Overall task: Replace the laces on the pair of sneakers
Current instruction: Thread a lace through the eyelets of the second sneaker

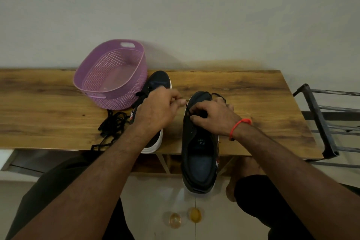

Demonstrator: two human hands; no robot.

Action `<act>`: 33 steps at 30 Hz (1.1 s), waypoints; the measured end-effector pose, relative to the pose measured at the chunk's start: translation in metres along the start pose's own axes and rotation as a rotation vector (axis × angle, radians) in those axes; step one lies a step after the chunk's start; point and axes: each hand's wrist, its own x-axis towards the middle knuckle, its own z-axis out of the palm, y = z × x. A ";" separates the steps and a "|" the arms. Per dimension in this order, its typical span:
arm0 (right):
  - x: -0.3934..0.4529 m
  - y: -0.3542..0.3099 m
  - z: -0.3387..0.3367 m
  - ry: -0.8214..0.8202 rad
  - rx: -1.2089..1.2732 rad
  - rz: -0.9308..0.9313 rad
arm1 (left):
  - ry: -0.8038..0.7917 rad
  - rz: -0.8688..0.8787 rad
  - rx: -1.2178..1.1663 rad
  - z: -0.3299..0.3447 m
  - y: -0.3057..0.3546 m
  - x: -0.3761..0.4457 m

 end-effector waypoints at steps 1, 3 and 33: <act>0.000 0.000 0.001 0.001 -0.002 0.006 | 0.153 0.001 -0.122 -0.002 -0.001 0.003; 0.001 0.001 0.002 0.004 -0.012 0.018 | 0.352 -0.003 -0.360 -0.008 -0.001 0.006; 0.000 0.005 -0.007 -0.013 -0.035 0.007 | 0.117 -0.236 -0.766 0.015 0.017 -0.001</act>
